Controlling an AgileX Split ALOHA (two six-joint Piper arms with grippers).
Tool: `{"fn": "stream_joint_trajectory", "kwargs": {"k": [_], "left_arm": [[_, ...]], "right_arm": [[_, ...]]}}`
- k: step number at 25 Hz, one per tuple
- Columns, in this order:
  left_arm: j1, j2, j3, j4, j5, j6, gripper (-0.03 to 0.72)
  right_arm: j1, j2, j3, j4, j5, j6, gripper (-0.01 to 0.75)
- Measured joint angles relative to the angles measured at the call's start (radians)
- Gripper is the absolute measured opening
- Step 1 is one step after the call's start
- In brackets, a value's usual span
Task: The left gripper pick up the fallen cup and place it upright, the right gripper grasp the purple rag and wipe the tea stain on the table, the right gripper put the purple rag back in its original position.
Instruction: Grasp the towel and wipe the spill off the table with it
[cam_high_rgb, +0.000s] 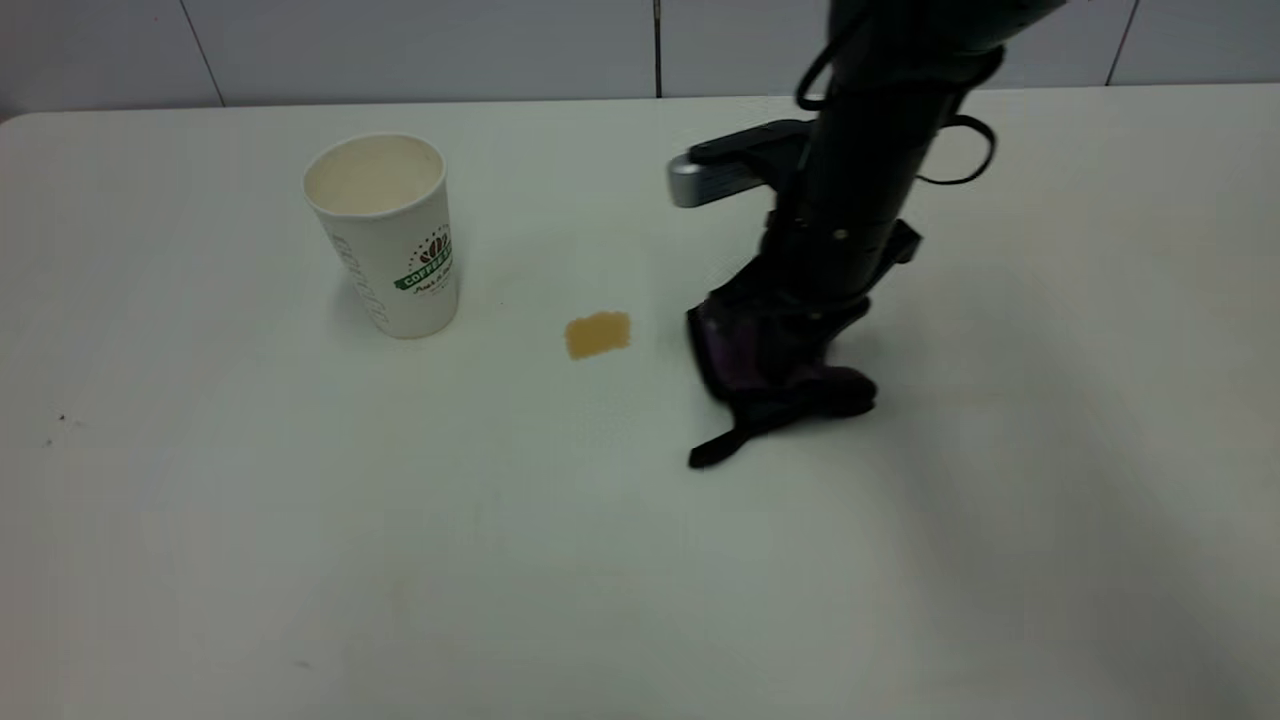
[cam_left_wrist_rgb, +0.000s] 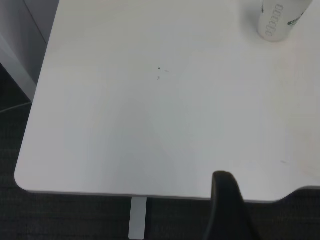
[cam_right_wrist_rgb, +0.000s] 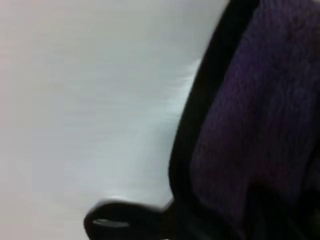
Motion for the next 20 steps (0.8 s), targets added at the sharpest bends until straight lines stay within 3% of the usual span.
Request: {"fn": "stream_joint_trajectory", "kwargs": {"k": [7, 11, 20], "left_arm": [[0.000, 0.000, 0.000, 0.000, 0.000, 0.000, 0.473], [0.000, 0.000, 0.000, 0.000, 0.000, 0.000, 0.473], [0.000, 0.000, 0.000, 0.000, 0.000, 0.000, 0.473]], "right_arm": [[0.172, 0.009, -0.031, 0.008, -0.035, 0.087, 0.084], [0.207, 0.050, -0.087, 0.012, -0.045, 0.123, 0.084], [0.215, 0.209, -0.375, 0.039, -0.026, 0.138, 0.084]]}}
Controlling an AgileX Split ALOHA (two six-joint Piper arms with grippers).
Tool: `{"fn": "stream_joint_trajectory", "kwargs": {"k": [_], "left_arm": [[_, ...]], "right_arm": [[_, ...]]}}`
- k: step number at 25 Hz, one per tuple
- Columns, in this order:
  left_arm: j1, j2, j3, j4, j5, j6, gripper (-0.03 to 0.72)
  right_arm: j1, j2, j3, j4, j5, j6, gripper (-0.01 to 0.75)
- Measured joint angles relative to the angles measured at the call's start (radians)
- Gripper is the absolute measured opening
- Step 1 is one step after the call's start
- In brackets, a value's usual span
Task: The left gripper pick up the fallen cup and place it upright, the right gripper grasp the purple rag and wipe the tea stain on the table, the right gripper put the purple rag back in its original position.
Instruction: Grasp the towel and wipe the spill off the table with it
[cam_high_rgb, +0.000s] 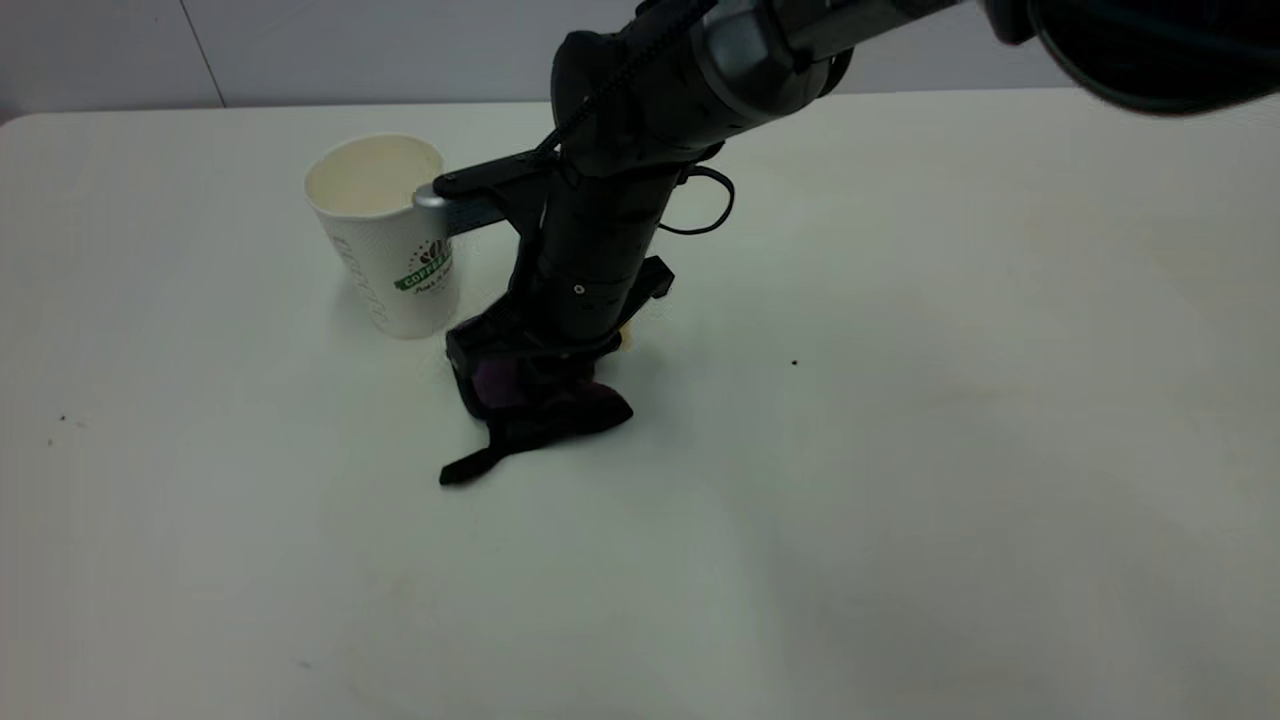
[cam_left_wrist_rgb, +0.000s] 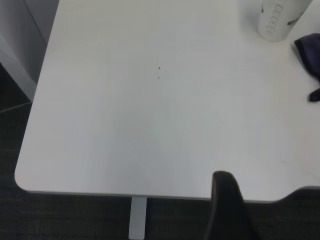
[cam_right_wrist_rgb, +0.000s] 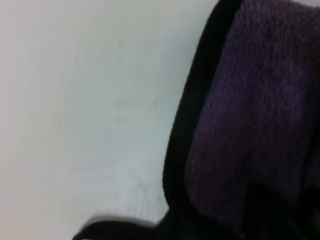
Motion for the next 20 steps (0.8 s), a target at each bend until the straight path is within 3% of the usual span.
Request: {"fn": "stream_joint_trajectory", "kwargs": {"k": [6, 15, 20], "left_arm": [[0.000, 0.000, 0.000, 0.000, 0.000, 0.000, 0.473], [0.000, 0.000, 0.000, 0.000, 0.000, 0.000, 0.472], [0.000, 0.000, 0.000, 0.000, 0.000, 0.000, 0.472]], "right_arm": [[-0.070, 0.080, -0.151, 0.032, 0.029, 0.026, 0.084], [-0.286, 0.104, -0.225, -0.034, 0.167, 0.091, 0.084], [-0.299, 0.097, -0.228, -0.047, 0.237, 0.077, 0.084]]}}
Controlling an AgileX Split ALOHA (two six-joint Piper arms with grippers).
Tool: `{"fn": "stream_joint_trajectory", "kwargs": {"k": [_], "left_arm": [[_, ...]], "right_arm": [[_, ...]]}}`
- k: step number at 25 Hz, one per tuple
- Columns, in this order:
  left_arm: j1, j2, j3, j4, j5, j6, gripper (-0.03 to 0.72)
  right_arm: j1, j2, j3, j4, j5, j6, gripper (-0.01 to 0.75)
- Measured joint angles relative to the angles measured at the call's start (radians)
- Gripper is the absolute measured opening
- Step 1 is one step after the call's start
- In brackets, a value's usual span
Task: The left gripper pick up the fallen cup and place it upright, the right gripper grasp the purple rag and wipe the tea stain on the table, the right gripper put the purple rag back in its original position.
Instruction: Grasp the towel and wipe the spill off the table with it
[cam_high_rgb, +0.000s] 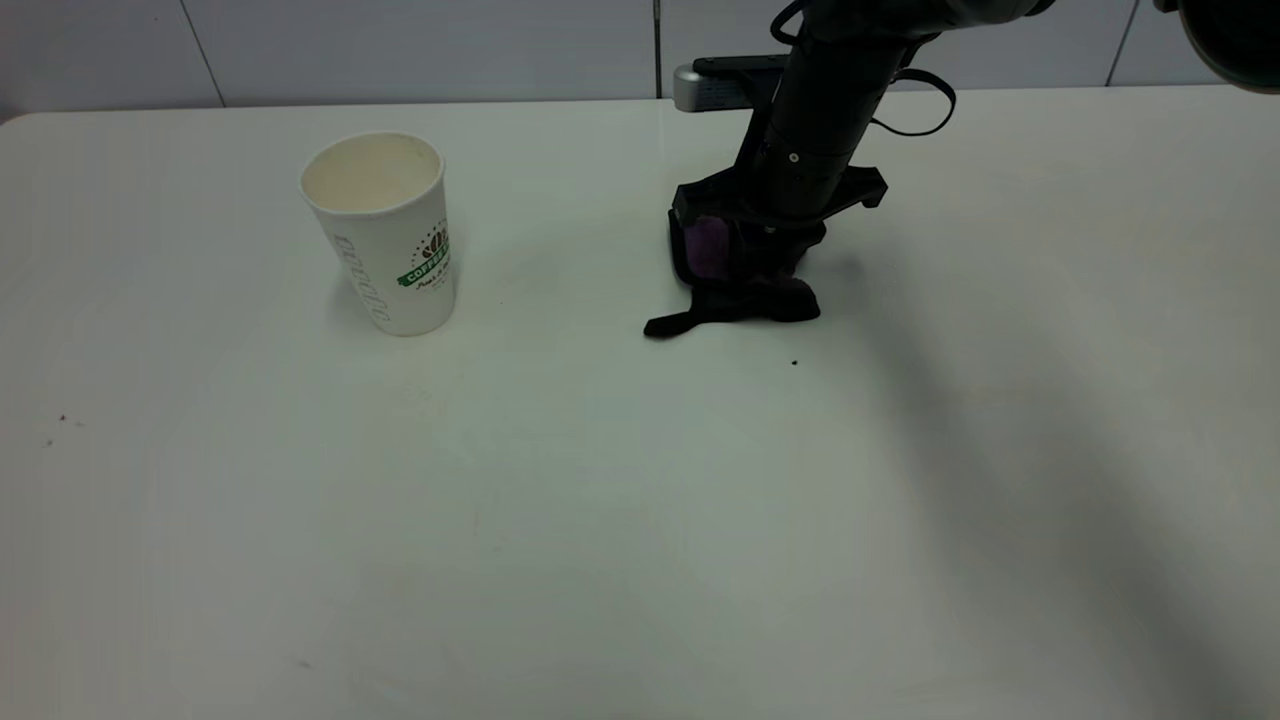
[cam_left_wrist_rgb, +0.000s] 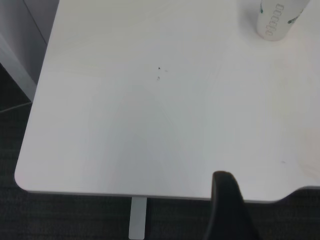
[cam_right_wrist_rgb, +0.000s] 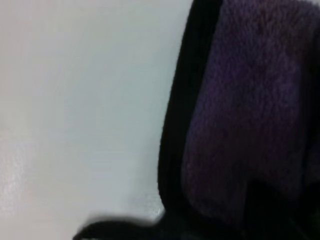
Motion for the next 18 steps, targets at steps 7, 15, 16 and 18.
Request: {"fn": "stream_joint_trajectory", "kwargs": {"k": [7, 15, 16, 18], "left_arm": [[0.000, 0.000, 0.000, 0.000, 0.000, -0.001, 0.472], [0.000, 0.000, 0.000, 0.000, 0.000, 0.000, 0.472], [0.000, 0.000, 0.000, 0.000, 0.000, 0.000, 0.472], [0.000, 0.000, 0.000, 0.000, 0.000, 0.000, 0.472]], "right_arm": [[0.162, 0.000, -0.005, 0.003, 0.028, -0.068, 0.085], [0.284, 0.010, -0.042, -0.051, 0.071, -0.023, 0.085], [0.275, 0.010, -0.047, -0.067, 0.088, -0.007, 0.085], [0.243, 0.010, -0.051, -0.082, 0.122, 0.010, 0.085]]}}
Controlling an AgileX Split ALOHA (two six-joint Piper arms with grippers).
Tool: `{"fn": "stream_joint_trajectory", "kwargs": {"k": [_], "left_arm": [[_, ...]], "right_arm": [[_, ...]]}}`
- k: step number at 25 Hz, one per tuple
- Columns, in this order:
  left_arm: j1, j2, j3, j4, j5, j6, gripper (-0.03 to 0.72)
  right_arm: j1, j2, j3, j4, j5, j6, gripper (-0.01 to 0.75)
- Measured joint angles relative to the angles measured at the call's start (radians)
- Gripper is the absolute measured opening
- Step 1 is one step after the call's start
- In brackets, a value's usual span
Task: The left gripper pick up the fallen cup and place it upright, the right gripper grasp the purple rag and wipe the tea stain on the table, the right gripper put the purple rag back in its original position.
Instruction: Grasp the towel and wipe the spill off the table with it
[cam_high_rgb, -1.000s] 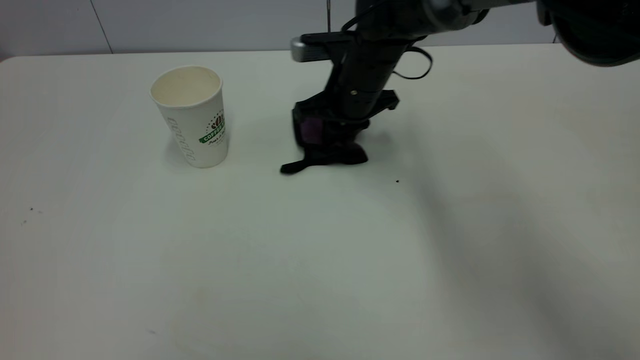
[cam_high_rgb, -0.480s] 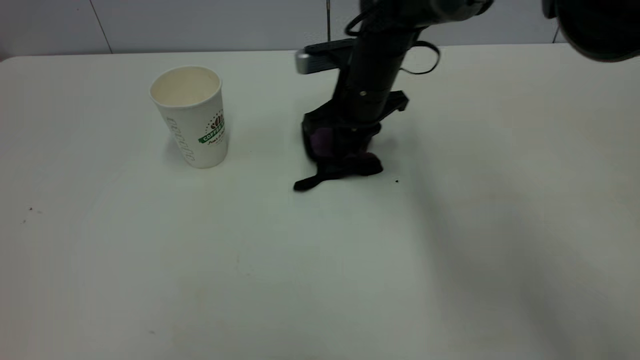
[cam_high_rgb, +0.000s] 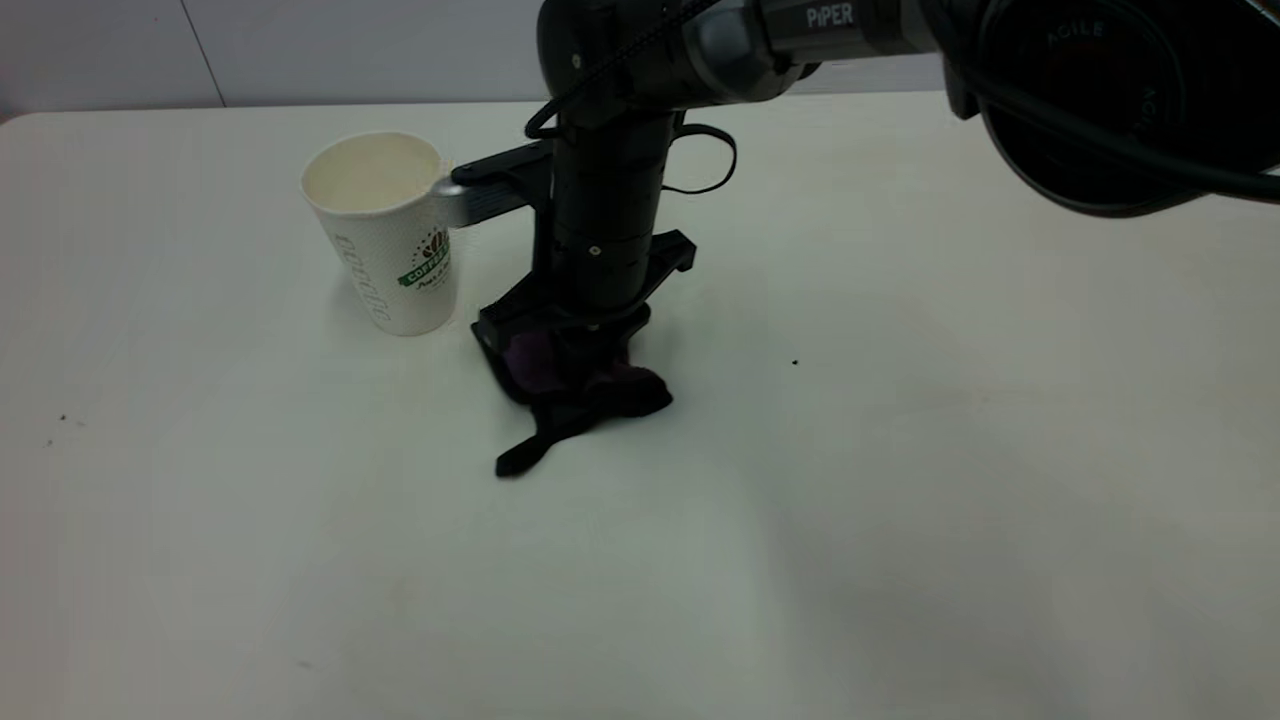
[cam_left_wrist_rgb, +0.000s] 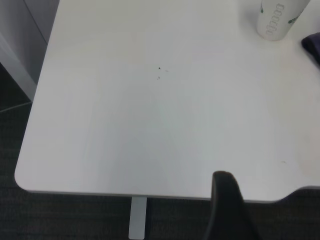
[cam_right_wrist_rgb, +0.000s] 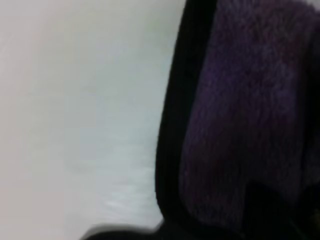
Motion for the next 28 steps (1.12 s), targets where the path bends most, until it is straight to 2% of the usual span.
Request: {"fn": "stream_joint_trajectory", "kwargs": {"k": [14, 21, 23, 25, 28], "left_arm": [[0.000, 0.000, 0.000, 0.000, 0.000, 0.000, 0.472], [0.000, 0.000, 0.000, 0.000, 0.000, 0.000, 0.472], [0.000, 0.000, 0.000, 0.000, 0.000, 0.000, 0.472], [0.000, 0.000, 0.000, 0.000, 0.000, 0.000, 0.472], [0.000, 0.000, 0.000, 0.000, 0.000, 0.000, 0.472]], "right_arm": [[-0.396, 0.000, -0.008, -0.031, 0.145, 0.005, 0.090], [-0.545, -0.001, -0.008, -0.044, 0.213, 0.010, 0.126], [-0.560, -0.001, -0.008, -0.056, 0.231, 0.012, 0.182], [-0.561, -0.007, -0.008, -0.083, 0.251, 0.014, 0.287], [-0.562, -0.031, -0.003, -0.126, 0.279, 0.004, 0.537]]}}
